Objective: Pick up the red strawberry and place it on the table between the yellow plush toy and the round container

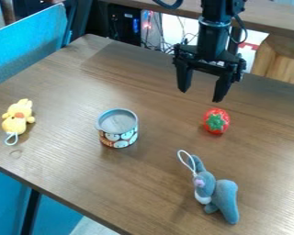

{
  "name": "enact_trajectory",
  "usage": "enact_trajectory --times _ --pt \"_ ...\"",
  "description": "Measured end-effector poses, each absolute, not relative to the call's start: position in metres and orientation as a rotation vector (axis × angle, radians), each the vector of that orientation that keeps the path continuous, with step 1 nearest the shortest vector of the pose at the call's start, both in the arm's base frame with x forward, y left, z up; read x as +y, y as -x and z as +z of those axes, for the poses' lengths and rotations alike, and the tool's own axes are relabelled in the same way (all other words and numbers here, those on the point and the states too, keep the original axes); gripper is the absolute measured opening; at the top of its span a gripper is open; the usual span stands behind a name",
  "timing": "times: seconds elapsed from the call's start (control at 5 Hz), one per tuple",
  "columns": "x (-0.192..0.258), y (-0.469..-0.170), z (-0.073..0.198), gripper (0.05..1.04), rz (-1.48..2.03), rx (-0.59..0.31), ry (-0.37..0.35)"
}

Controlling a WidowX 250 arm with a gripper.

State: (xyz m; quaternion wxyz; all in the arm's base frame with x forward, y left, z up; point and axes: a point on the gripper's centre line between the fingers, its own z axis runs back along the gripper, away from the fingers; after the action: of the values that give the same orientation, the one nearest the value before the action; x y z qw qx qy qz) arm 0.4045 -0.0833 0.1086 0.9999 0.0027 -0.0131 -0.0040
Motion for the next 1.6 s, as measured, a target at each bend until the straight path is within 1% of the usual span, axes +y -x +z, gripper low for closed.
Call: enact_trajectory --times 0.2,0.4,0.6,0.8,1.0,1.2,1.4,1.6 --pt "-0.083 -0.401 0.088 1.004 -0.010 0.028 -0.017" --pt "-0.091 -0.409 0.084 1.004 -0.025 0.050 0.023" --pt "-0.092 -0.413 0.083 1.004 -0.024 0.055 0.023" --pt "-0.093 -0.416 0.075 1.004 -0.004 0.078 0.012" --pt "-0.093 -0.426 0.069 1.004 0.030 0.074 0.000" --pt "-0.096 -0.427 0.061 1.004 0.065 0.091 0.006" --pt "-0.096 -0.427 0.060 1.005 0.095 0.096 0.010" --pt "-0.101 -0.427 0.058 1.004 0.131 0.094 0.034"
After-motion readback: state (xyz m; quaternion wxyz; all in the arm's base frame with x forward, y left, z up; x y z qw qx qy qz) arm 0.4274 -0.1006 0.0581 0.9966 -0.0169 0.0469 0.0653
